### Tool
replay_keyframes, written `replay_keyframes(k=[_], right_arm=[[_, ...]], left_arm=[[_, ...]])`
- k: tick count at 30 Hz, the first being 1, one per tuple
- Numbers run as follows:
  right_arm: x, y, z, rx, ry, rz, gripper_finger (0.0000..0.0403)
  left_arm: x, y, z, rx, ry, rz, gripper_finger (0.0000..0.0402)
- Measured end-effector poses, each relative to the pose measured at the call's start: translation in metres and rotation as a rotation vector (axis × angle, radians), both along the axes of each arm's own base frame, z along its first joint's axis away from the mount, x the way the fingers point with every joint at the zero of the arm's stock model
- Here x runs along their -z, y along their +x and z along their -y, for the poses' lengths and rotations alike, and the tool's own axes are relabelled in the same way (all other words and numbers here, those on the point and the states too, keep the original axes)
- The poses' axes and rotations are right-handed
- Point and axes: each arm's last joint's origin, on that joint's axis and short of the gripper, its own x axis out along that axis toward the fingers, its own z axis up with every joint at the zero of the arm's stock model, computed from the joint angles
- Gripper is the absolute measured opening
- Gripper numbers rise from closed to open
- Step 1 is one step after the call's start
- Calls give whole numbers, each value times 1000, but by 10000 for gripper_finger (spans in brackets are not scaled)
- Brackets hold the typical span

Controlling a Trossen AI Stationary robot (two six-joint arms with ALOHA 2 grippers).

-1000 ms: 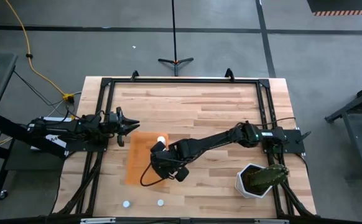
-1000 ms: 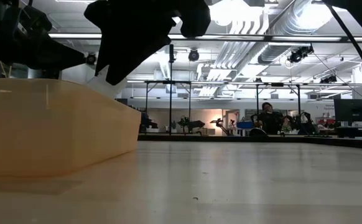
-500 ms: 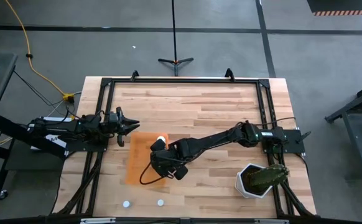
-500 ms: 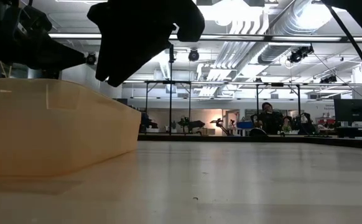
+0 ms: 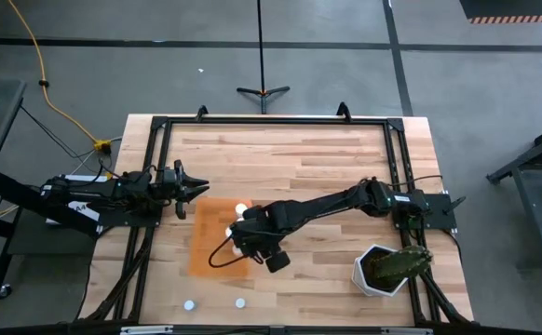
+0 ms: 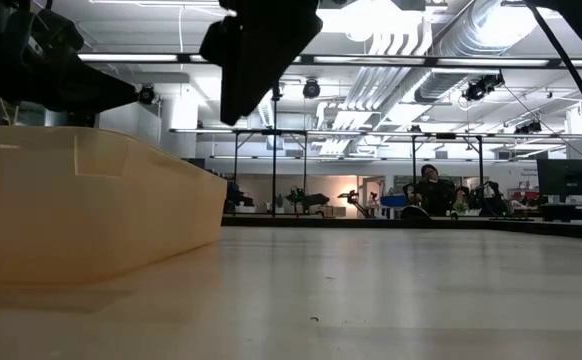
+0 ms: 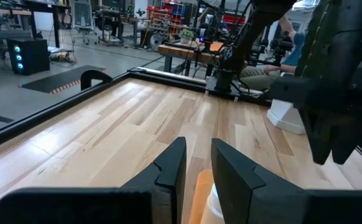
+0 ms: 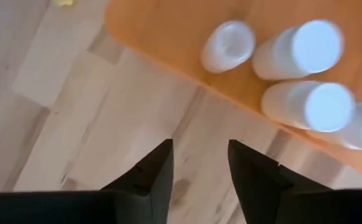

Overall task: Pick and place pill bottles into a basket
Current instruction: Put the blue pill bottle into the orange bin

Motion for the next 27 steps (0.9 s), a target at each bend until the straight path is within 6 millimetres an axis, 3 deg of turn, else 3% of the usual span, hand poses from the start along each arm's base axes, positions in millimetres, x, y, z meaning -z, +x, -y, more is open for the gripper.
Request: replay_keyframes(k=[4, 8, 11, 15, 21, 24, 27], right_arm=[[-13, -1, 0, 19, -34, 73, 117], [-33, 21, 0, 39, -68, 381, 85], [-43, 37, 12, 39, -1, 535, 63], [-49, 48, 40, 146, 111, 595, 37], [-54, 38, 81, 293, 64, 498, 11], [-75, 32, 87, 349, -25, 587, 2], [-97, 33, 83, 300, 17, 733, 3]], left_arm=[[0, 0, 0, 4, -3, 1, 111], [0, 0, 0, 4, -3, 2, 111], [-1, 0, 0, -3, -4, 7, 111], [0, 0, 0, 2, -3, 1, 111], [0, 0, 0, 1, -3, 1, 111], [0, 0, 0, 1, -3, 1, 111], [0, 0, 0, 1, -4, 1, 111]])
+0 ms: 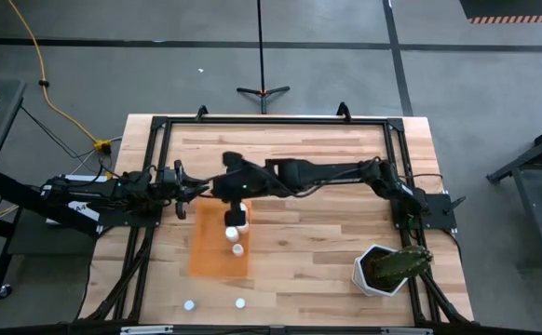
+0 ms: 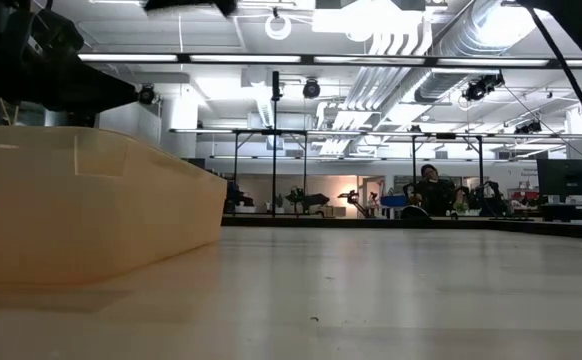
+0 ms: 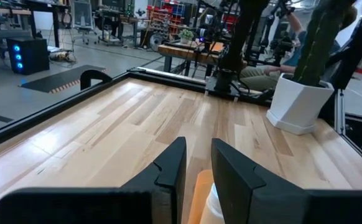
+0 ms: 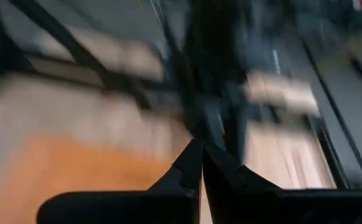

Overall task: Pick and place pill bottles into a basket
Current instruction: Put the blue pill bottle into the orange bin

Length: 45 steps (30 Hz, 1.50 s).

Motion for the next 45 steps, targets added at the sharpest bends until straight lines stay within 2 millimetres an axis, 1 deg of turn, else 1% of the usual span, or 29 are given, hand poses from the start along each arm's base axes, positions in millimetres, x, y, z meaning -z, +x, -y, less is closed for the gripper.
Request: replay_keyframes(k=[2, 4, 7, 9, 11, 13, 16, 19, 22, 23, 25, 26, 28, 29, 30, 31, 33, 35, 36, 37, 38, 39, 40, 42, 44, 45], right_arm=[[-8, 7, -6, -86, 13, 115, 4], [-5, 20, -11, -172, 36, 237, 3], [15, 40, -13, -286, 83, 349, 1], [28, 50, -9, -283, 92, 375, 3], [34, 55, -6, -254, 81, 409, 2], [35, 56, -5, -211, 54, 427, 1], [42, 56, -5, -147, 22, 354, 1], [49, 55, -11, -145, 36, 299, 1], [47, 54, -18, -166, 30, 304, 1], [43, 49, -19, -159, 5, 269, 1], [35, 35, -21, -93, -68, 143, 1], [27, 23, -20, -50, -90, 72, 1], [4, -9, -13, 38, -95, -90, 0], [-4, -23, -10, 107, -80, -156, 0], [-6, -34, -8, 176, -76, -222, 0], [-3, -44, -7, 244, -87, -311, 0], [9, -63, -8, 380, -153, -492, 0], [27, -75, -14, 498, -208, -628, 0], [34, -80, -20, 565, -240, -670, 0], [37, -84, -26, 631, -293, -655, 0], [34, -90, -32, 677, -336, -597, 0], [33, -96, -40, 684, -358, -554, 0], [39, -100, -46, 673, -377, -534, 0], [57, -108, -53, 648, -358, -511, 0], [79, -116, -54, 637, -267, -495, 0], [87, -123, -52, 633, -240, -488, 0]], left_arm=[[0, 0, 0, 0, 0, 0, 111], [0, 0, 0, 0, 0, 1, 111], [-1, 0, 0, 0, 0, 8, 111], [-1, 0, 0, 0, 0, 6, 111], [0, 0, 0, 4, 0, -1, 111], [0, 0, 0, 6, 0, -1, 111], [0, 0, 0, 4, 0, -1, 111], [0, 0, 0, 3, 0, -1, 111], [0, 0, 0, 0, 14, -3, 111], [0, 0, 0, 0, 16, -4, 111], [0, 0, 0, 1, 15, -3, 111], [0, 0, 0, 7, 12, -3, 111], [0, 0, 1, 22, 5, -3, 111], [0, 0, 1, 23, 0, -1, 111], [0, 0, 1, 23, 0, -1, 111], [0, 0, 1, 22, 0, -1, 111], [0, 0, 1, 20, 0, -1, 111], [0, 0, 1, 19, 0, -1, 111], [0, 0, 1, 19, -1, -1, 111], [0, 0, 1, 19, -3, -1, 111], [0, 0, 1, 18, -7, 1, 111], [0, 0, 1, 19, -8, 1, 111], [0, 0, 1, 18, -8, 1, 111], [0, 0, 0, 16, -8, 2, 111], [0, 0, 0, 15, -8, 3, 111], [0, 0, 0, 15, -8, 4, 111]])
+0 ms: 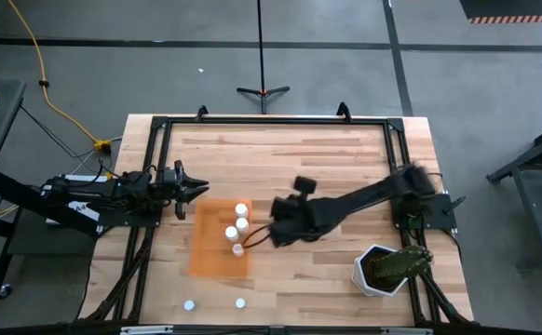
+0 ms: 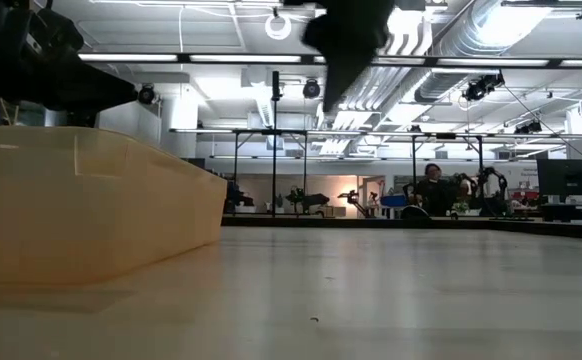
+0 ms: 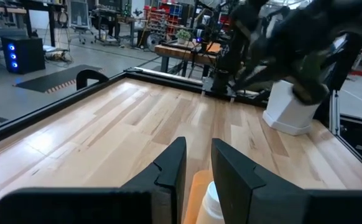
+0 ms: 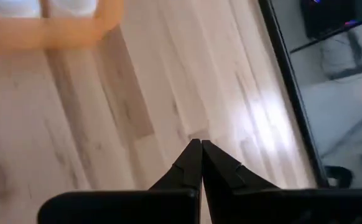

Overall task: Pick and place pill bottles into a basket
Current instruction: Put the blue pill bottle into the orange bin

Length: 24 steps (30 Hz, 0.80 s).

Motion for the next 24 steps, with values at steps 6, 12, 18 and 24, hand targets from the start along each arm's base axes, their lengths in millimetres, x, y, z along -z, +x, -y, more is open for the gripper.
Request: replay_keyframes(k=[6, 12, 18, 24], right_arm=[[-31, -50, 15, -250, 154, 529, 0], [-7, -109, 57, -513, 194, 923, 0], [27, -183, 81, -472, 182, 895, 0], [34, -240, 81, -517, 175, 1053, 0]], left_arm=[[0, 0, 0, 0, 3, -2, 111], [0, 0, 0, -15, 9, -4, 111], [0, 0, 0, -13, 31, -9, 111], [0, 0, 0, -14, 30, -9, 111]])
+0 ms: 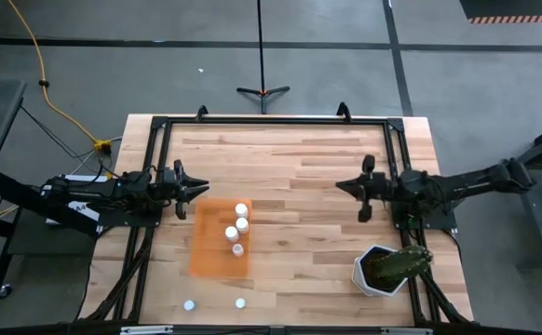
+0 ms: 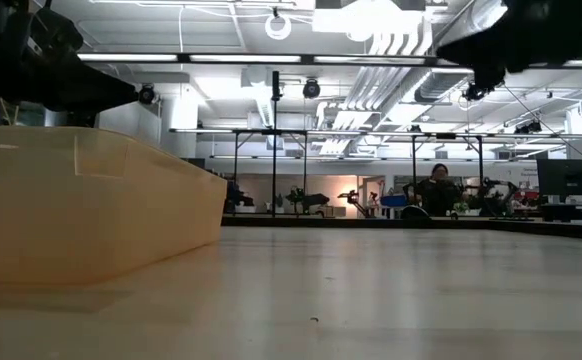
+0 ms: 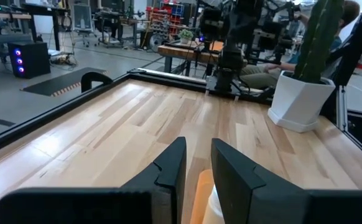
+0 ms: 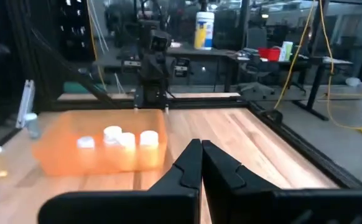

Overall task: Pick and place pill bottles into a basket
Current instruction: Put the blue pill bottle into the orange bin

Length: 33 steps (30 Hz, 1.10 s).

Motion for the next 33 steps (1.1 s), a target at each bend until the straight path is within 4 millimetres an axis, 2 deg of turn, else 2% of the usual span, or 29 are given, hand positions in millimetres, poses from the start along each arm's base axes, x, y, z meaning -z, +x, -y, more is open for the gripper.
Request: replay_keyframes(k=[2, 4, 9, 14, 24, 27, 33], right_arm=[[10, -13, 0, -20, 25, 42, 0], [12, -24, 0, -48, 39, 133, 0], [25, -37, 1, -61, -8, 198, 0], [36, -41, 1, -59, -68, 182, 0], [37, -41, 3, -9, -35, 182, 0], [40, -40, 3, 4, -22, 152, 0], [43, -40, 3, 2, 3, 125, 0]], left_arm=[[0, 0, 0, 0, 0, 0, 111], [0, 0, 0, 0, 0, 0, 111], [0, 0, 0, -6, 5, 0, 111], [0, 0, 0, -7, 7, -1, 111], [-4, 0, 0, -10, 72, 29, 114], [-11, -1, 1, 24, 77, 62, 141], [-27, 0, 8, 273, 77, 68, 241]])
